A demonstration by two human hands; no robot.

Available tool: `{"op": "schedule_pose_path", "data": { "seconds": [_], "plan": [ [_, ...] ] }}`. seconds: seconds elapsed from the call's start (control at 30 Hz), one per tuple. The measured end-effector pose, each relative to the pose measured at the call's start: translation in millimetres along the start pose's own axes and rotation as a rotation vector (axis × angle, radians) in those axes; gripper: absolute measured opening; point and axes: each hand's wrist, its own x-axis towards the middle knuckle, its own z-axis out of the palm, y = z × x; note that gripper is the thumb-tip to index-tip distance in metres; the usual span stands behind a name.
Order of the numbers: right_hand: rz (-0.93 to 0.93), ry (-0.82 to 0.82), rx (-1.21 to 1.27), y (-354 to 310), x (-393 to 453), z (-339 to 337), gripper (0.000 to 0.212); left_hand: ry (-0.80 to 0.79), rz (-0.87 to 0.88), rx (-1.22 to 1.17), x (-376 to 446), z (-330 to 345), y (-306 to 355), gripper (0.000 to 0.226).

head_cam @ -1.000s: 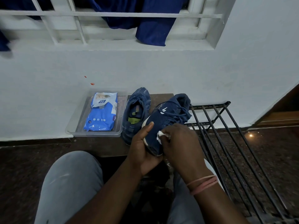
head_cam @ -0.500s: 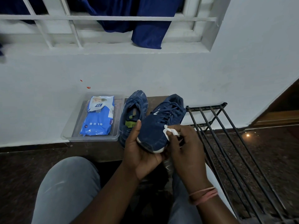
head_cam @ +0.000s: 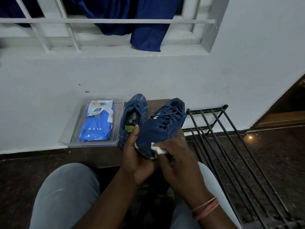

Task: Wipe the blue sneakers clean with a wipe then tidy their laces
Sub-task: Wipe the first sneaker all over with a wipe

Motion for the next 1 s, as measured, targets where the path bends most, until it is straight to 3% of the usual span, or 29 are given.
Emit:
{"op": "schedule_pose_path", "data": {
  "seconds": [0.13,0.27,0.4,0.57,0.7,0.87,1.0],
  "plan": [
    [0.119,0.142,-0.038,14.7,3.0,-1.3,0.017,0.062,0.020,0.046,2.6,-2.6,-2.6,0.074],
    [-0.021,-0.041,-0.006,-16.3,-6.2,8.7,0.019,0.064,0.060,0.063,0.8,0.1,2.3,0.068],
    [0.126,0.145,-0.076,12.9,9.4,5.6,0.013,0.054,0.010,0.029,3.5,-4.4,-1.1,0.074],
    [0.046,-0.062,0.019,-11.1,-1.7,10.8,0.011,0.026,0.018,0.041,0.1,-2.7,3.2,0.069],
    [0.209,0.169,-0.111,21.2,12.2,4.4,0.009,0.073,-0.006,0.009,4.8,-8.2,-2.1,0.072],
    [0.105,-0.001,0.092,-4.5,2.1,10.3,0.008,0.015,-0.003,0.036,-1.6,-0.3,2.6,0.063],
    [0.242,0.150,-0.098,29.7,13.5,4.9,0.003,0.071,-0.003,0.038,1.0,-3.8,-3.0,0.067]
  ]
}}
